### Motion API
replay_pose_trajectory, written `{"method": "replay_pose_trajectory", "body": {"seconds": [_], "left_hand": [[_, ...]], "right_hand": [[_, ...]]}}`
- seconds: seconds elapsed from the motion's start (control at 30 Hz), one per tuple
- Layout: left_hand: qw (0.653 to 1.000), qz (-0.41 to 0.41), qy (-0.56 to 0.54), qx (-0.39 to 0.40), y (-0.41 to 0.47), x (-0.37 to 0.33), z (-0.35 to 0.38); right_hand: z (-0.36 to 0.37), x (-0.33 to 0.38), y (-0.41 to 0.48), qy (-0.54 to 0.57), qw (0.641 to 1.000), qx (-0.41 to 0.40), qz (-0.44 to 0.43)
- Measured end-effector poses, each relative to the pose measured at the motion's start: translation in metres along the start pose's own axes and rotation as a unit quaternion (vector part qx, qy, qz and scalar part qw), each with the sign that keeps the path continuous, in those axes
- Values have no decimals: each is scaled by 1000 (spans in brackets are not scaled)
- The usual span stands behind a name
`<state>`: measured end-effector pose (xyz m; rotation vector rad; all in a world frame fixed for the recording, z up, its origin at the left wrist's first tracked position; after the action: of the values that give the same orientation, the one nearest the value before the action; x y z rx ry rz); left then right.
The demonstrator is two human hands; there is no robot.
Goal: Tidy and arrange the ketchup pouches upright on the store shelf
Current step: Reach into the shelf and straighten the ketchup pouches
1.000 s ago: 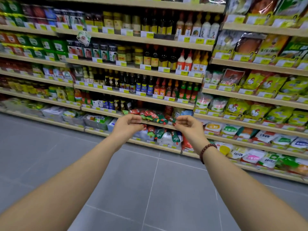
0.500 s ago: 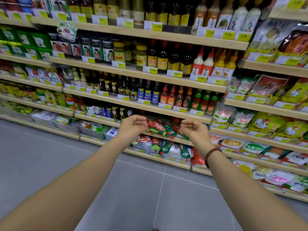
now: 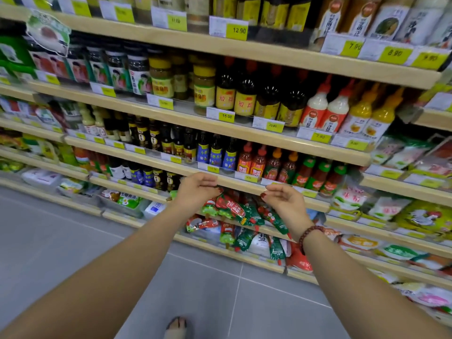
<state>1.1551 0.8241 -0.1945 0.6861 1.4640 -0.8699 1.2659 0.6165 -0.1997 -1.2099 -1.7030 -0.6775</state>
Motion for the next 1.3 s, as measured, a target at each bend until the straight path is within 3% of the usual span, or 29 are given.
{"method": "replay_pose_trajectory", "body": {"seconds": [0.4,0.63,0.7,1.1,1.3], "left_hand": [[991,-81,10,110,155,66,1],[984,-124,-26,126,206,147,13],[980,-139,-87,111,217,173,21],[988,-43,-41,139,250,307,54],[988,49,-60,130,279,332,54]], "right_hand": [[71,-44,117,31,995,-64,73],[94,-115,158,18,993,-75,92],[104,-139,169,19,993,-64,98],[165,-273,202,-3,999,-20,37],[177,-298,234,-40,996,-43,-67]]}}
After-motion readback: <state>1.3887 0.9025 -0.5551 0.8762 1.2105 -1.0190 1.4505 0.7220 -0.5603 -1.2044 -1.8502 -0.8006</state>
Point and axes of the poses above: each hand's wrist, its own y-axis towards the middle knuckle, its own z-axis out of the palm, x = y × z, the point moved 9 cm from there along y, towards the middle knuckle, and after that the axes turned 14 degrees about -y, right-handed, at the moved point
